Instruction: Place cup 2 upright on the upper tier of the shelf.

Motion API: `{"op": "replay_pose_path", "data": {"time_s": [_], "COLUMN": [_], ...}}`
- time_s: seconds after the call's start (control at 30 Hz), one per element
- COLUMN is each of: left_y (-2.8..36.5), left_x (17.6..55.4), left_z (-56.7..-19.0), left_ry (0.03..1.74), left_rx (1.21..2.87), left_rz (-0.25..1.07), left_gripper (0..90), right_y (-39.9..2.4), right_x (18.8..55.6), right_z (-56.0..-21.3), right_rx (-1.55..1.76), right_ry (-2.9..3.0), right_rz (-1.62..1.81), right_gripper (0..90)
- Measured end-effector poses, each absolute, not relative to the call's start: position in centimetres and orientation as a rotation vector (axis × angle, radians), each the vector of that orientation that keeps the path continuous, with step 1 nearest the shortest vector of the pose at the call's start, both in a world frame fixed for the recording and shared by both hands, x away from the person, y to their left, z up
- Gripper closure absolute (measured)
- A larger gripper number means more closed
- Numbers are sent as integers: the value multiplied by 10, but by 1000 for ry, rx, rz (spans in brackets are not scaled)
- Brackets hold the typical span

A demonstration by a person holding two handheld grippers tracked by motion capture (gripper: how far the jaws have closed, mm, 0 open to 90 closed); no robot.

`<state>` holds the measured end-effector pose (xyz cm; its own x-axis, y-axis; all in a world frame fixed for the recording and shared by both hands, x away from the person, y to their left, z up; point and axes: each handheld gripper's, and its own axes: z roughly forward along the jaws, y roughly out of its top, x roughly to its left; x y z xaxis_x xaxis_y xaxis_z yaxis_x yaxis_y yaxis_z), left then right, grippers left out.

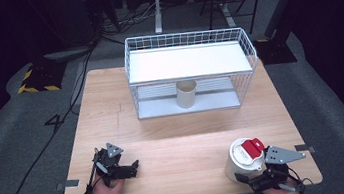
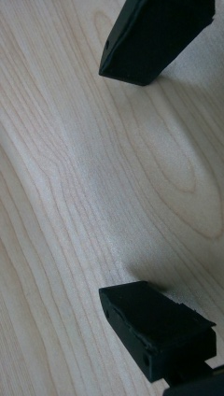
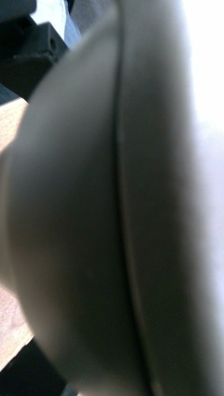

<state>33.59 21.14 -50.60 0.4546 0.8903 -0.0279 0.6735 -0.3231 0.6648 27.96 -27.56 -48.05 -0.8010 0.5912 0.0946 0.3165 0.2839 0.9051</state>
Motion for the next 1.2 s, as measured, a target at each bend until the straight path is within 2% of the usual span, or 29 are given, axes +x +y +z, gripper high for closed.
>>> {"op": "replay_pose_path", "data": {"time_s": [0.1,0.4,1.2], "left_y": [211,211,211], "left_x": [336,336,336], "left_z": [-506,-506,-506], "left_ry": [1298,1298,1299], "left_rx": [2098,2098,2097], "left_rz": [460,460,460], "left_gripper": [4,4,4], "right_y": [-272,-269,-269], "right_x": [280,279,279], "right_z": [-482,-486,-484], "right_rx": [814,796,786], "right_ry": [2291,2272,2272], "right_rz": [1517,1500,1472], "right_gripper": [6,116,138]}}
